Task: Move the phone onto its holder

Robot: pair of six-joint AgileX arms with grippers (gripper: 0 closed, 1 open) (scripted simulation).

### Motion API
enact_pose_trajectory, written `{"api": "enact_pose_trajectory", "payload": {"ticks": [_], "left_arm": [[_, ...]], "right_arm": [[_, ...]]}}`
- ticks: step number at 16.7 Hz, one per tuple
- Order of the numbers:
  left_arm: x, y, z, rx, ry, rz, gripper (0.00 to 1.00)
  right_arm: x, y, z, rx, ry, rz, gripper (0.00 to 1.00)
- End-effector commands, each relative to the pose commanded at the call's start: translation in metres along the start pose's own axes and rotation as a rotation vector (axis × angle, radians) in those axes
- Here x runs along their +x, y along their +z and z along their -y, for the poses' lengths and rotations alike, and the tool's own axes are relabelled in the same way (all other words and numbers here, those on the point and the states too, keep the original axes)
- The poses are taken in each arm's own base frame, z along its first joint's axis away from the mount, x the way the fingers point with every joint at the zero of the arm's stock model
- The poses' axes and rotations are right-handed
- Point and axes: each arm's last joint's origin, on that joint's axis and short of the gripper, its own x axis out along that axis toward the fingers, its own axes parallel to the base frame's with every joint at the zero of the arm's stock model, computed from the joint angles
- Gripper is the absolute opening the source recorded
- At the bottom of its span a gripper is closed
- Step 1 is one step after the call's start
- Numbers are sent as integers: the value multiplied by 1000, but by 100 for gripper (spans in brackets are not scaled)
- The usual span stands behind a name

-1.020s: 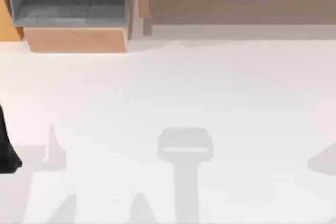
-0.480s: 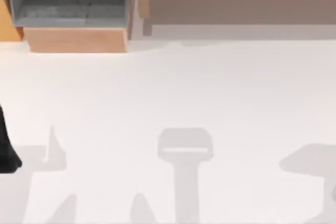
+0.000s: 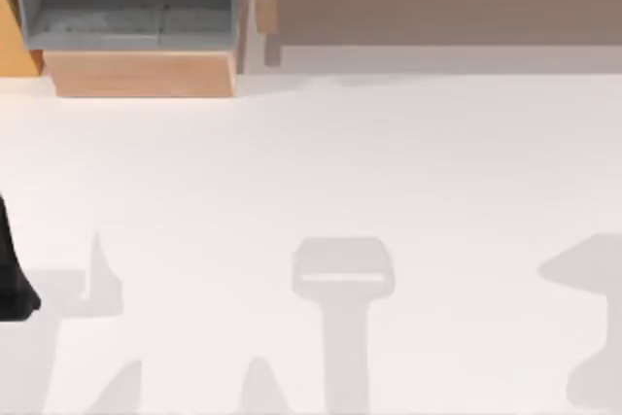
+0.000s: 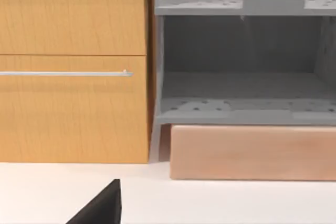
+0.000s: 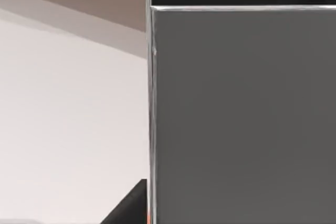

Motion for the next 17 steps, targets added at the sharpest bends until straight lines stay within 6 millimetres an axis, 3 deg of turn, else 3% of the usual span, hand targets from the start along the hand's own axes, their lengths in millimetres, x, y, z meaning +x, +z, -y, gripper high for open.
{"api": "enact_pose_trajectory", "payload": {"ticks": [4, 8, 17], "left_arm": [[0, 0, 0, 0, 0, 0, 100], [0, 0, 0, 0, 0, 0, 100], [0, 0, 0, 0, 0, 0, 100]], "right_arm": [[21, -16, -1, 2, 37, -14, 0], [21, -16, -1, 1, 38, -15, 0], [21, -16, -1, 1, 38, -15, 68]]}}
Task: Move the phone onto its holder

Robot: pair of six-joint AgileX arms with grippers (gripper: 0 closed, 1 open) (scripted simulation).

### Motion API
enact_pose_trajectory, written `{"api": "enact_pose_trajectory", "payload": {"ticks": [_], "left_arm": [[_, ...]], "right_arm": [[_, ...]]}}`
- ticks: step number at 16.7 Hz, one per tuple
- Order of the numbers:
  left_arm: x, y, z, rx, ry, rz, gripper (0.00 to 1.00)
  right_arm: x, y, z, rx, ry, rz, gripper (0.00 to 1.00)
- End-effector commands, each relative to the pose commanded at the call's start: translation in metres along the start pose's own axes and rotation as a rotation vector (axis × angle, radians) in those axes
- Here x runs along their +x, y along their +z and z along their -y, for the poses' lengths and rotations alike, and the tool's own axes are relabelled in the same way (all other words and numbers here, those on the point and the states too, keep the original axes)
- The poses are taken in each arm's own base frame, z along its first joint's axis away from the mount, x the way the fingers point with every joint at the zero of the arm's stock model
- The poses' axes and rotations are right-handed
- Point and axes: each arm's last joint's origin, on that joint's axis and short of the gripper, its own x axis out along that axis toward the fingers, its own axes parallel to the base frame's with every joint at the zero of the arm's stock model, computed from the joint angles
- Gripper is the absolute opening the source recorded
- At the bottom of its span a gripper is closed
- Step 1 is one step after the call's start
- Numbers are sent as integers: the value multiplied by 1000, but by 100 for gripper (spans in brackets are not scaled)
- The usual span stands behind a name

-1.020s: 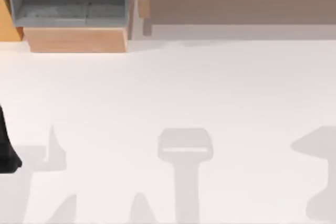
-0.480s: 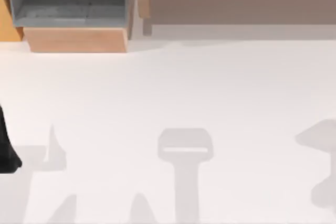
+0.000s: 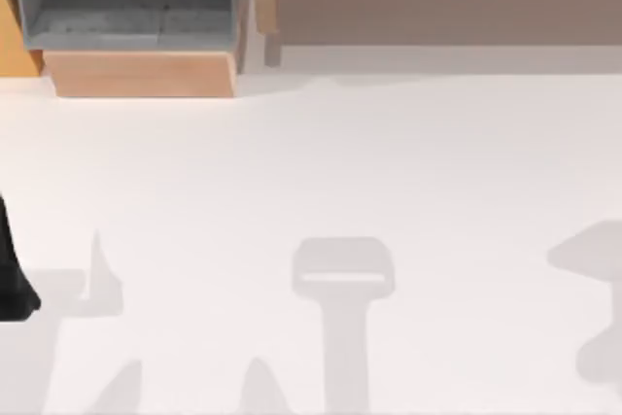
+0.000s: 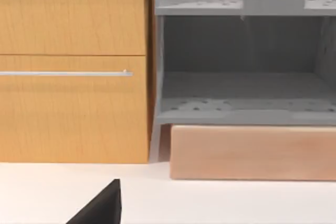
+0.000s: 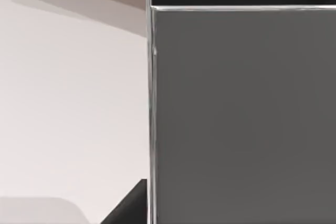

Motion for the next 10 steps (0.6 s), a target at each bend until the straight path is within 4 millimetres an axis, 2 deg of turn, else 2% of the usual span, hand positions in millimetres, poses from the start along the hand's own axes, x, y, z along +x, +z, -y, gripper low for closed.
{"api": "enact_pose_trajectory", "payload": {"ticks": [4, 10], "left_arm": [[0, 0, 0, 0, 0, 0, 100], [0, 0, 0, 0, 0, 0, 100]], "right_arm": [[0, 0, 0, 0, 0, 0, 98], [0, 0, 0, 0, 0, 0, 100]]}}
